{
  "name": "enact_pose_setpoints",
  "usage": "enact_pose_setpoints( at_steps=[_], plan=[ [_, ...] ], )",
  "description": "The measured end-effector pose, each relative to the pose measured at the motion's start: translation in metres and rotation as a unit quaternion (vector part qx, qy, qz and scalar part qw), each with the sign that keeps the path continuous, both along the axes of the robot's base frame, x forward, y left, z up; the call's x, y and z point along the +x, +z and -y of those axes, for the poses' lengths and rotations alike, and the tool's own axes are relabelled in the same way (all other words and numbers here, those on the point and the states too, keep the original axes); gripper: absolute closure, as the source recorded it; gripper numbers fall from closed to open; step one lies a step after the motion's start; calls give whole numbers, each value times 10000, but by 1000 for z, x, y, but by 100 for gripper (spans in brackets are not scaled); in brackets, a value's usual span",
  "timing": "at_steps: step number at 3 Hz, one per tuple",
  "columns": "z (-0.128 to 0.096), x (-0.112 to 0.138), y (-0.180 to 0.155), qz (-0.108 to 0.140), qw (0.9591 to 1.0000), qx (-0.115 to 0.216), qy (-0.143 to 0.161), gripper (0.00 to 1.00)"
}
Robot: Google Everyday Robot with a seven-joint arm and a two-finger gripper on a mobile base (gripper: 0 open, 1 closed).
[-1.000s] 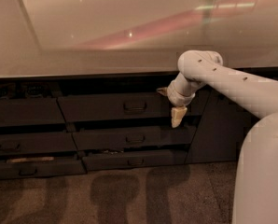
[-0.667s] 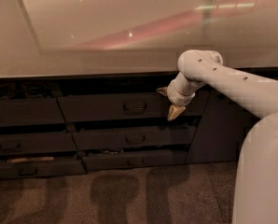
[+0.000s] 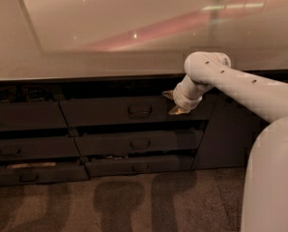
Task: Open top drawer
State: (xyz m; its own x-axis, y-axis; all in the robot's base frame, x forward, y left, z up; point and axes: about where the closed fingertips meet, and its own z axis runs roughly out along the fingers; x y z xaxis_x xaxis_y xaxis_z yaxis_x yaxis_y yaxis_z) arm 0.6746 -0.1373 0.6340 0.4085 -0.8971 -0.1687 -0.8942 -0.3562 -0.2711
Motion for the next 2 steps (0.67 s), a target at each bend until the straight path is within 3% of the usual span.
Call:
enact_pose_setpoints(
  at_steps=[1, 2],
  plan=[
    [0, 0, 3, -2, 10000, 0, 1, 100],
    [-1, -3, 0, -10, 10000, 5, 23, 100]
  ],
)
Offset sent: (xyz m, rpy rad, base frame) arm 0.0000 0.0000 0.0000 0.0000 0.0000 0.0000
